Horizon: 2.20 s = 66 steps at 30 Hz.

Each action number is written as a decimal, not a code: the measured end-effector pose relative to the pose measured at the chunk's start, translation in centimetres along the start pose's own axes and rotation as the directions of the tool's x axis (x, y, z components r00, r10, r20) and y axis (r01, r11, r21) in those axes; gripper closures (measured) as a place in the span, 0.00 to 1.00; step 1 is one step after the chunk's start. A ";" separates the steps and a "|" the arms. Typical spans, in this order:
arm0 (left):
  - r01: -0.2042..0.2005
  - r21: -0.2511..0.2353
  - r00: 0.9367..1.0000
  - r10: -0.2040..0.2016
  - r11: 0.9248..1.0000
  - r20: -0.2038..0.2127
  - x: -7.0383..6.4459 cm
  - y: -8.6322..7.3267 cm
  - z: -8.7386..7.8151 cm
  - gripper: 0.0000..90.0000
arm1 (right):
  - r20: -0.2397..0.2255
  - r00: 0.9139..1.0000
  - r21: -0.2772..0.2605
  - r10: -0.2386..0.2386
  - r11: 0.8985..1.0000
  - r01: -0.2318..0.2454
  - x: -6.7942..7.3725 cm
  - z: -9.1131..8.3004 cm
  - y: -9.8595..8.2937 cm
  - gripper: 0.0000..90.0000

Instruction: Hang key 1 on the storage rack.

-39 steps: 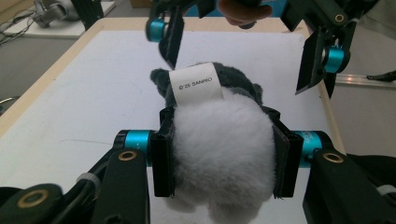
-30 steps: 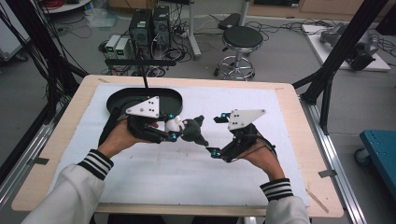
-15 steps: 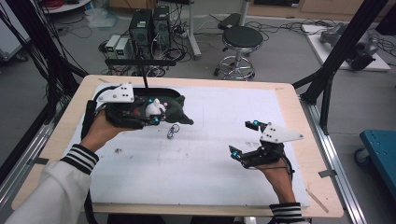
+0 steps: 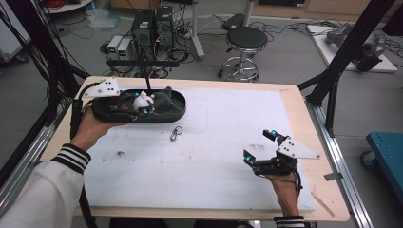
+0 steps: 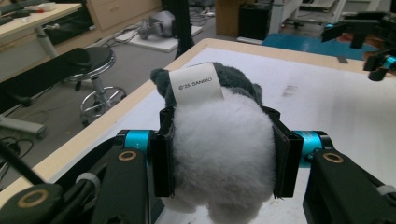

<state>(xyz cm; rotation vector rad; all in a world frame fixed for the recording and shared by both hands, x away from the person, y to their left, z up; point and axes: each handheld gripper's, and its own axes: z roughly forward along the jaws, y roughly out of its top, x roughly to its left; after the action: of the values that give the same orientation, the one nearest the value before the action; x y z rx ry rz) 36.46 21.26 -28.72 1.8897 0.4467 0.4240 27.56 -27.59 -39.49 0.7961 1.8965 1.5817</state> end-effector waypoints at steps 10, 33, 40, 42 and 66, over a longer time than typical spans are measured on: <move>0.022 0.002 0.997 -0.022 1.000 -0.079 1.9 -0.4 -2.0 0.59 | 0.072 0.997 -0.036 0.034 0.999 -0.032 0.1 -0.3 -2.7 0.01; 0.116 -0.020 0.962 -0.118 0.993 -0.248 4.8 -0.9 -3.1 0.59 | 0.162 0.986 -0.078 0.043 0.997 -0.031 0.2 0.2 -5.6 0.01; 0.129 -0.037 0.947 -0.134 0.991 -0.291 5.6 -0.5 -2.6 0.59 | 0.172 0.984 -0.090 0.037 0.996 -0.021 0.3 0.1 -5.6 0.01; 0.132 -0.040 0.944 -0.138 0.990 -0.300 5.7 -0.4 -2.5 0.59 | 0.173 0.984 -0.090 0.042 0.996 -0.027 0.3 0.1 -5.7 0.01; 0.147 -0.044 0.918 -0.152 0.988 -0.366 7.3 1.4 -0.6 0.59 | 0.172 0.985 -0.087 0.025 0.996 -0.010 0.4 0.2 -5.7 0.01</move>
<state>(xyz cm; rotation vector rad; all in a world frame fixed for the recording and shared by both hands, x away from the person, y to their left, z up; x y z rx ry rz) 42.63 24.89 -26.66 1.7470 0.8304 0.6817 26.85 -27.95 -45.11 0.8845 1.6914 1.5406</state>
